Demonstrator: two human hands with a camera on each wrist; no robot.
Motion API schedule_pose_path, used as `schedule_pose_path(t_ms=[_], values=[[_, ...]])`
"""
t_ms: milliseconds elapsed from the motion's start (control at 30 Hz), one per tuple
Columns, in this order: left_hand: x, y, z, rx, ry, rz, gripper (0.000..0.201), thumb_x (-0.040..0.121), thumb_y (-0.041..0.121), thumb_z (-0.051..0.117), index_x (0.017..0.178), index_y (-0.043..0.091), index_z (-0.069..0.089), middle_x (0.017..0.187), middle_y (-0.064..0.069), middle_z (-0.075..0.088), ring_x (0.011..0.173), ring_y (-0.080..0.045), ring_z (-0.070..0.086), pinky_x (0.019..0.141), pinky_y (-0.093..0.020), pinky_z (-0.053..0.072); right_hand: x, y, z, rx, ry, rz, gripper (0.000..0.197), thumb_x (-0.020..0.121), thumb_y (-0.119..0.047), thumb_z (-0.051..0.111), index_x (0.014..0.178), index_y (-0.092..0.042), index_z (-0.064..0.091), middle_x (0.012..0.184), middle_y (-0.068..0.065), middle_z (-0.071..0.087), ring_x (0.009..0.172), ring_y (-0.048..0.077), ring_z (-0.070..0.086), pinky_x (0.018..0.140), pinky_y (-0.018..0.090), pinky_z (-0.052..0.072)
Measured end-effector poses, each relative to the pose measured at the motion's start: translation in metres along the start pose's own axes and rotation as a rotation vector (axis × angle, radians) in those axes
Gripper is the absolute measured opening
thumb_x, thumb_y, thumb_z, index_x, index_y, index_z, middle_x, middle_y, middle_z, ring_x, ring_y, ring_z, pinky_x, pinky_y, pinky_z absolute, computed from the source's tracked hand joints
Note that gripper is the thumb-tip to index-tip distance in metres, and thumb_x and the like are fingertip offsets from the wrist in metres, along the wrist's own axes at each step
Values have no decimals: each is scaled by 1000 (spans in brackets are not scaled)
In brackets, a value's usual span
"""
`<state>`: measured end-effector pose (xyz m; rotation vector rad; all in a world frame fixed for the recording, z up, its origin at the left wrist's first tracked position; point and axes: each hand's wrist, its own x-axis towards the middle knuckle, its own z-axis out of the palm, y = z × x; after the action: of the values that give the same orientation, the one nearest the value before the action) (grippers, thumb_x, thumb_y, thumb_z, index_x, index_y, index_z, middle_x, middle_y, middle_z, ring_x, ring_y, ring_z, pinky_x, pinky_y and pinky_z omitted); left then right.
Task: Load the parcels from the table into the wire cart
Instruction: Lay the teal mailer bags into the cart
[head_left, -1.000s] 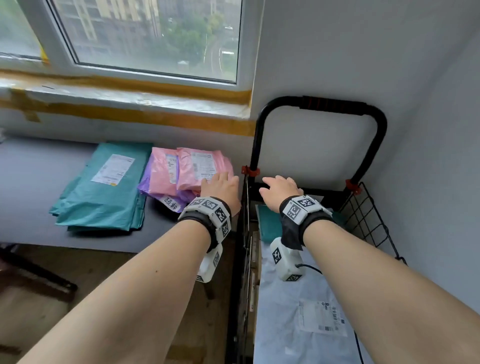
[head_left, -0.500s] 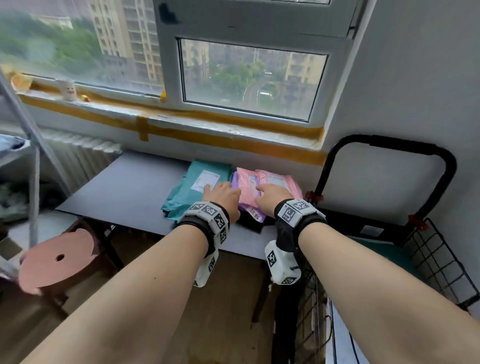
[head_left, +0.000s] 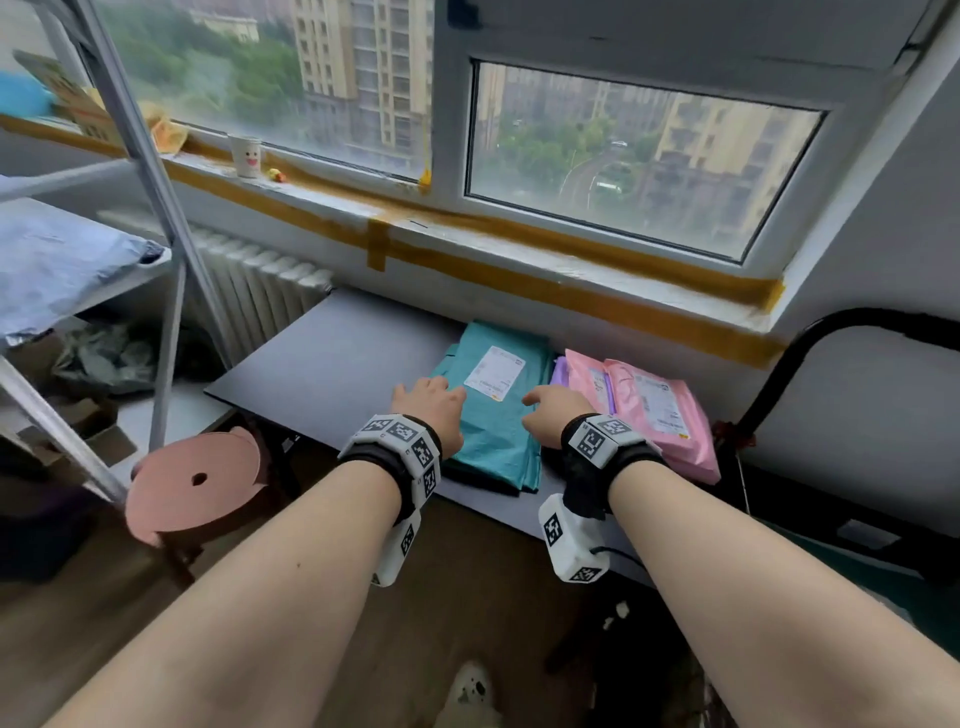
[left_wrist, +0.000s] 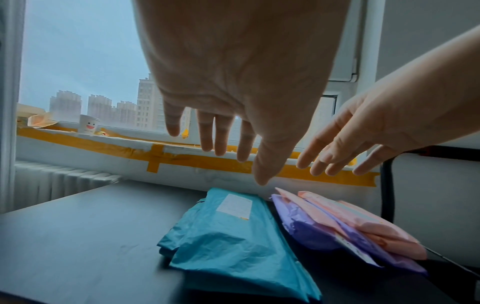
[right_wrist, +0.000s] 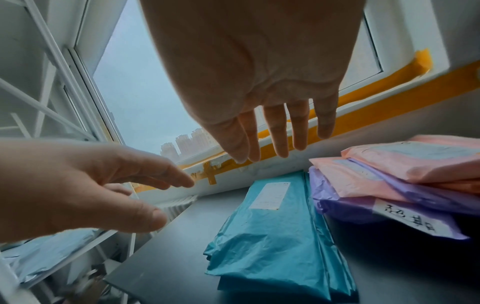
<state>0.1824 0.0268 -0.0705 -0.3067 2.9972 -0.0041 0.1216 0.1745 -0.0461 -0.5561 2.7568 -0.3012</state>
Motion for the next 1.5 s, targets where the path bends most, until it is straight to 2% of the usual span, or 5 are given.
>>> schedule_pose_path(t_ms=[600,967,1133,1300,1500], values=[[214,-35,53,-38,-267,-49,54,91,30,51,141,17,35,141,-7,41,130,-25,39,107,-44,31,227,23,22,168,-207,200,40,95,-15,45,134,-8,47,136,10,53,121,27,53,93,24,40],[258,-35,58,-239,-370,-67,55,88,23,53,138,13,33,125,-9,55,111,-29,56,88,-38,46,262,33,28,302,-273,332,46,92,-16,48,137,-8,41,128,12,59,113,28,59,89,28,45],[268,-37,56,-486,-336,-238,65,85,22,61,140,10,27,116,-12,59,106,-32,58,84,-36,46,267,37,29,369,-232,385,53,91,-14,49,141,-12,34,126,13,58,105,27,62,85,29,47],[275,-47,50,-630,-348,-295,19,88,27,59,94,9,54,103,-12,63,87,-27,56,69,-27,40,269,35,28,428,-173,401,64,87,-17,52,146,-19,27,129,17,54,72,17,56,64,25,43],[278,-57,39,-798,-268,-358,29,96,20,49,114,-2,55,119,-18,60,103,-33,57,78,-30,40,262,19,20,458,-150,391,66,90,-16,51,149,-16,22,103,11,58,83,24,54,53,24,39]])
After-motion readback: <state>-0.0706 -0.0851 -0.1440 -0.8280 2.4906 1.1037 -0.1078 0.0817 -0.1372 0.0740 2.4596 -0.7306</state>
